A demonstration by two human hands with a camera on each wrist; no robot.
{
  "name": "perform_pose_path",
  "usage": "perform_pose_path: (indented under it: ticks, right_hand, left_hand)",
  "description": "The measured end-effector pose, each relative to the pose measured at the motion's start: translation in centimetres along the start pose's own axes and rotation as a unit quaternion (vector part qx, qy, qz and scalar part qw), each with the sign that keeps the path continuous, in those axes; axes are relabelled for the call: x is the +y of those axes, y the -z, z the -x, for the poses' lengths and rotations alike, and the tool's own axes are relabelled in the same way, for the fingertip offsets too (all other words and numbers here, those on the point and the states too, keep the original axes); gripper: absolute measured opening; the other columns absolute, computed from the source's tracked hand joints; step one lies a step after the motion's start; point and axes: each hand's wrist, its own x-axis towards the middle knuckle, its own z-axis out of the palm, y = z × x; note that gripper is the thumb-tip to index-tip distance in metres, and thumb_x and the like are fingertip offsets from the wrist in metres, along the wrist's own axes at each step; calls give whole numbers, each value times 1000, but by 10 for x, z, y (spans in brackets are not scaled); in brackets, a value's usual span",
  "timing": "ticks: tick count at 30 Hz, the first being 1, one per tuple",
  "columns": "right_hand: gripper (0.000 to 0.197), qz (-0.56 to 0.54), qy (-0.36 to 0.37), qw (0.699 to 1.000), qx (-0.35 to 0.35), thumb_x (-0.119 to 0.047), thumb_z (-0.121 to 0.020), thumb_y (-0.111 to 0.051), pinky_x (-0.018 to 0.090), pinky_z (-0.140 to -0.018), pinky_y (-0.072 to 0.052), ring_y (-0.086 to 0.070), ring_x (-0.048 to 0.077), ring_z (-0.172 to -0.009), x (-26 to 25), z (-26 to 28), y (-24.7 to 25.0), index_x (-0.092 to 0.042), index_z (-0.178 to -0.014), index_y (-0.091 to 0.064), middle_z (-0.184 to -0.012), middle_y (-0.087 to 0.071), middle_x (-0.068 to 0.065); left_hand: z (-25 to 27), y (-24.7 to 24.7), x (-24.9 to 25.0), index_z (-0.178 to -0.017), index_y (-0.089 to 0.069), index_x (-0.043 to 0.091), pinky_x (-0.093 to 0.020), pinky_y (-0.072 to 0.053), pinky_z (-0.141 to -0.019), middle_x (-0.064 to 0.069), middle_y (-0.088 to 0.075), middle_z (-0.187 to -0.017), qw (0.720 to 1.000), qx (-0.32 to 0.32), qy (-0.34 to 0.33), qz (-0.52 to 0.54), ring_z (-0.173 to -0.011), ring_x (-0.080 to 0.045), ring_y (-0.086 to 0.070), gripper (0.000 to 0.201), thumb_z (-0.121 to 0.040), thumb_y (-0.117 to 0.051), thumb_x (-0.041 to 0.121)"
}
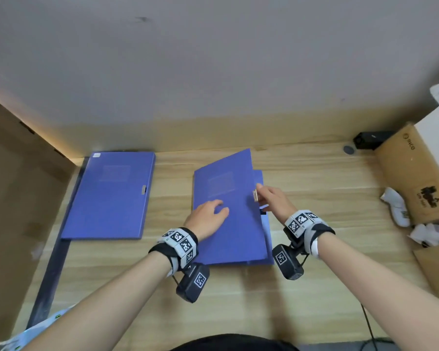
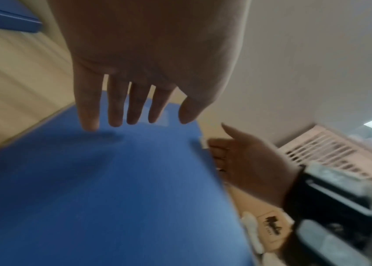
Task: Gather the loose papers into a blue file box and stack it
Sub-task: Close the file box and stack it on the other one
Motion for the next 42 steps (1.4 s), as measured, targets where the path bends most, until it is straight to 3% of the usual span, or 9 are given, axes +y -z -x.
perform_pose_path:
  ticks: [3, 6, 12, 16, 18, 25, 33, 36, 42]
  right_hand:
    - [22, 35, -20, 999, 37, -30, -91, -62, 32, -63, -47, -49, 19, -63, 22, -14, -2, -11, -79, -59, -68, -52, 2]
    - [20, 82, -48, 992, 86, -35, -74, -70, 36, -66, -48, -53, 20, -65, 46, -25, -2, -21, -70, -57, -67, -57, 0]
    - [13, 161, -122, 970, 132, -24, -83, -69, 30, -68, -43, -57, 23, -72, 84, -39, -2, -16, -76, -62, -75, -62, 4]
    - [21, 209, -153, 955, 147, -23, -84, -67, 32, -75, -46, -65, 32, -86, 94, -41, -4, -3, -89, -68, -84, -68, 14]
    - [17, 215, -150, 951, 162, -23, -84, -67, 31, -75, -45, -65, 34, -90, 98, -42, -7, -6, -87, -67, -84, -67, 12]
    - [16, 264, -132, 940, 170, -26, -86, -66, 30, -77, -44, -64, 33, -96, 102, -46, -8, -11, -89, -65, -99, -70, 13]
    - [21, 224, -103, 944, 218, -27, -85, -68, 29, -77, -42, -63, 25, -91, 114, -38, -16, -15, -100, -60, -107, -62, 5]
    - [39, 136, -120, 951, 249, -29, -80, -75, 32, -83, -46, -63, 21, -88, 119, -36, -14, -17, -108, -51, -101, -62, -1]
    - [21, 153, -141, 950, 234, -30, -80, -74, 34, -82, -52, -66, 22, -85, 123, -45, -10, -16, -95, -68, -84, -66, -3]
  left_hand:
    - [-12, -7, -25, -146, -40, 18, -39, -38, -110, -4, -44, -150, 998, 9, 46, -52, -136, -25, -45, 59, -91, -48, 38]
    - [-19, -12, -49, -149, -34, 12, -42, -38, -110, -9, -39, -151, 994, 22, 98, -47, -137, -29, -43, 66, -89, -53, 31]
    - [-44, -37, -91, -121, -54, 13, -43, -53, -93, -7, -65, -123, 986, 26, 159, 50, -109, -30, -64, 49, -75, -62, 25]
    - [-53, -49, -98, -110, -60, 16, -43, -56, -86, -7, -68, -112, 983, 42, 170, 62, -99, -30, -66, 51, -62, -59, 30]
    - [-56, -51, -99, -108, -61, 15, -43, -56, -86, -7, -67, -110, 983, 44, 170, 54, -99, -30, -65, 53, -59, -59, 35]
    - [-57, -47, -93, -118, -55, 13, -36, -52, -84, -7, -64, -119, 984, 56, 166, 35, -106, -30, -63, 48, -78, -74, 31]
    - [-58, -53, -97, -115, -50, 14, -37, -50, -82, -7, -61, -118, 982, 71, 174, 20, -104, -31, -61, 47, -79, -74, 33]
    - [-59, -55, -98, -115, -50, 14, -37, -49, -82, -7, -61, -118, 982, 74, 172, 21, -103, -31, -61, 47, -80, -75, 32]
    - [-61, -58, -100, -108, -49, 16, -42, -53, -82, -5, -61, -112, 982, 93, 164, 31, -96, -29, -61, 43, -78, -76, 31]
